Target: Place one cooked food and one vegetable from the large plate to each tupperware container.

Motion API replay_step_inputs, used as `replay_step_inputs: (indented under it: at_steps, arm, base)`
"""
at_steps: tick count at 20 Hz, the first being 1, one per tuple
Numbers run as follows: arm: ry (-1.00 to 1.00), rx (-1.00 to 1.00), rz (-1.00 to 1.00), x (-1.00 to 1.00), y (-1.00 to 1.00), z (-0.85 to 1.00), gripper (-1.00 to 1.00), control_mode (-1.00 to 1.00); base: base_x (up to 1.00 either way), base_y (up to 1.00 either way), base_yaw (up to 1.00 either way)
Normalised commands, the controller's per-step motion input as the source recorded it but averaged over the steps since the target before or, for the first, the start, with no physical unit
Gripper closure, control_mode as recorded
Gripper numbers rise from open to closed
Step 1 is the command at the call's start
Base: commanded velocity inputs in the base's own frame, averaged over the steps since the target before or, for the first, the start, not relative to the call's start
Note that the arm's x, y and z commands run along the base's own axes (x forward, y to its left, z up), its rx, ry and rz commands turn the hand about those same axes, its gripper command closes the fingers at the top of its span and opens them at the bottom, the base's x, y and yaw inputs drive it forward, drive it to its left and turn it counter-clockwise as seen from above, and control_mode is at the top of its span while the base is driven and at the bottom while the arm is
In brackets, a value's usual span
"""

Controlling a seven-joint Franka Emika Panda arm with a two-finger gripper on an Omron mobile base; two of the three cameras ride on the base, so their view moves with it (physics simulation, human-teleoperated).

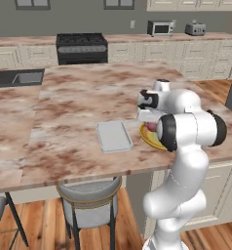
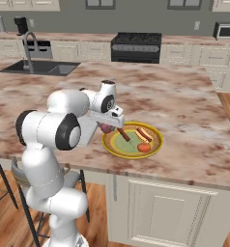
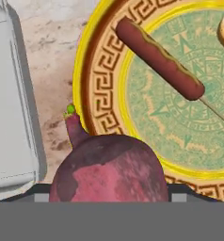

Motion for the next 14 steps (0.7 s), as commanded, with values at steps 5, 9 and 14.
replay_step_inputs:
  at_steps: [5,9,14]
  arm:
    - [0.00,0.00,0.46,0.03,1.00,0.08,1.00,-1.00]
    - [0.00,0.00,0.46,0.00,1.00,0.00,1.00,-1.00]
    - [-0.09,-0.05,0.24,0.18,0.54,-0.10,1.00,-1.00]
  base:
    - [0.00,0.00,0.00]
    - [0.00,0.00,0.00]
    - [0.00,0.00,0.00]
